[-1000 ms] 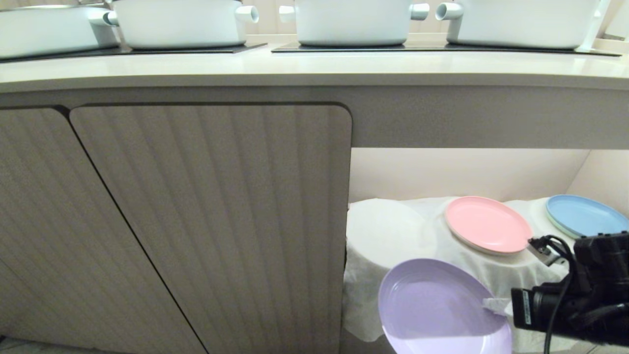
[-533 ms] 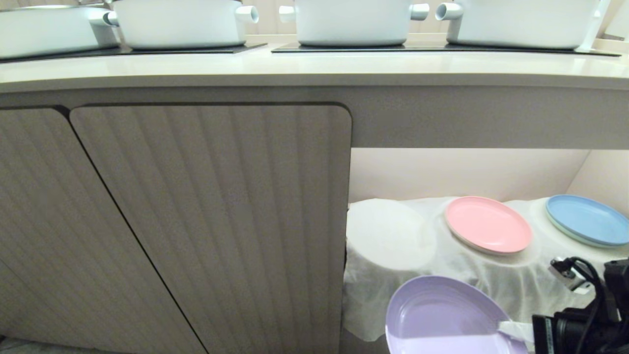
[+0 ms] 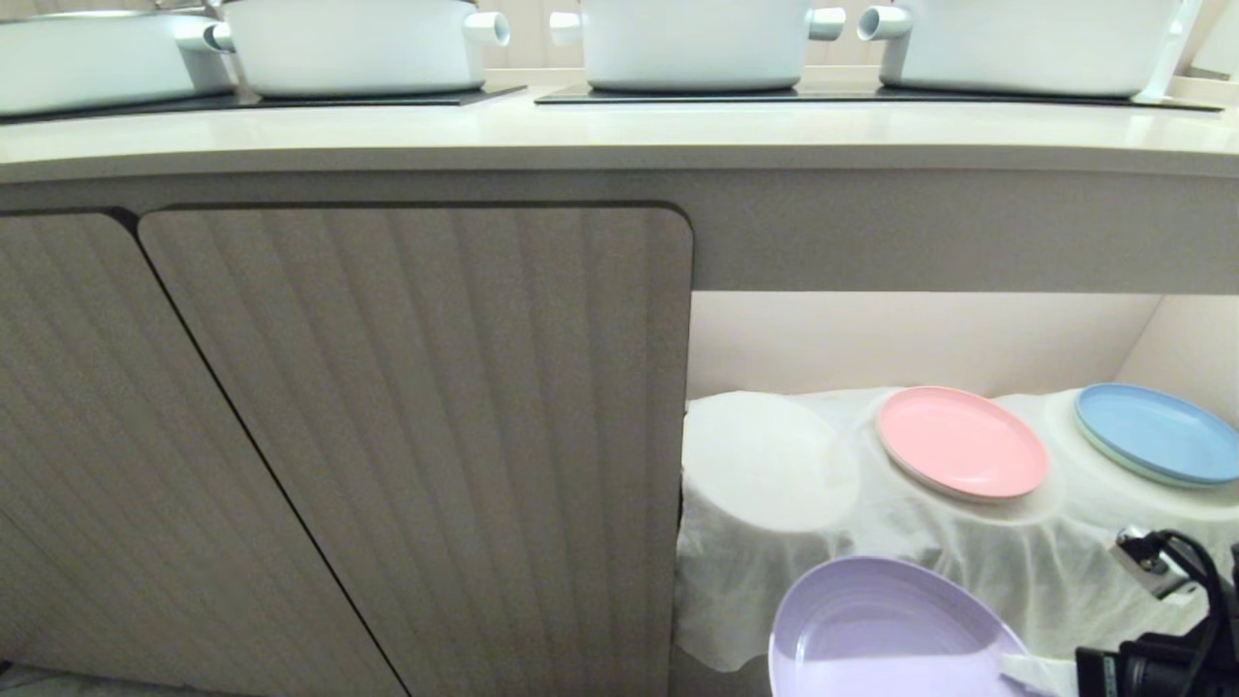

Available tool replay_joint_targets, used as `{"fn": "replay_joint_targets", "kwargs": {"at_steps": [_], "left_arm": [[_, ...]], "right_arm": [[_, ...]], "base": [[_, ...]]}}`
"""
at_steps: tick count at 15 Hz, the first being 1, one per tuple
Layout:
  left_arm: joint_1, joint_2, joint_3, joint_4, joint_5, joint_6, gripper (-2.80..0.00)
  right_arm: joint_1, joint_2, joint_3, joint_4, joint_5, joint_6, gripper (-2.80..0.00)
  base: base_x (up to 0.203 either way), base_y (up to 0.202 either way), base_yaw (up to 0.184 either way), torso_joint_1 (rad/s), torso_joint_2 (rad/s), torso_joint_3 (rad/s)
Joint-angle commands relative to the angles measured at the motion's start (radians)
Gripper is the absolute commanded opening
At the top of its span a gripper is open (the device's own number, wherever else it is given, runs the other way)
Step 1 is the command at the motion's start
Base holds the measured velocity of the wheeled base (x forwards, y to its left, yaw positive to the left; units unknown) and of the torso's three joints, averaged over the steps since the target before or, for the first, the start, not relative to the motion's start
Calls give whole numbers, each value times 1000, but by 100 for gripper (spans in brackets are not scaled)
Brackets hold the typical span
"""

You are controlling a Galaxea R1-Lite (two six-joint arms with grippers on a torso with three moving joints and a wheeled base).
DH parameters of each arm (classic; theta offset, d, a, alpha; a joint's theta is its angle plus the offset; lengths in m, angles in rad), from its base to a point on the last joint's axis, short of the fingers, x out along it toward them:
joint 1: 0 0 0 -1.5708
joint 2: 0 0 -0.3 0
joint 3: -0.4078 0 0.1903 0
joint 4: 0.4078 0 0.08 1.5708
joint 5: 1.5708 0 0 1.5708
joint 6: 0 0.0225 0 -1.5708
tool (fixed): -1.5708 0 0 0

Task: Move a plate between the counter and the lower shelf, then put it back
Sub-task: Put the plate

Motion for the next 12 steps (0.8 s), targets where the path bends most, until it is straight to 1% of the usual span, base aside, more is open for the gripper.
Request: {"fn": "replay_joint_targets", "kwargs": {"at_steps": [1,12], "left_arm": [[0,1,0,0,0,-1,-280],[0,1,0,0,0,-1,-280]], "right_arm": [[0,-9,3,-4,3,2,-280],[-6,-10,10,-3,6,11,-280]], "base": [[0,0,0,0,0,0],[0,0,0,0,0,0]]}}
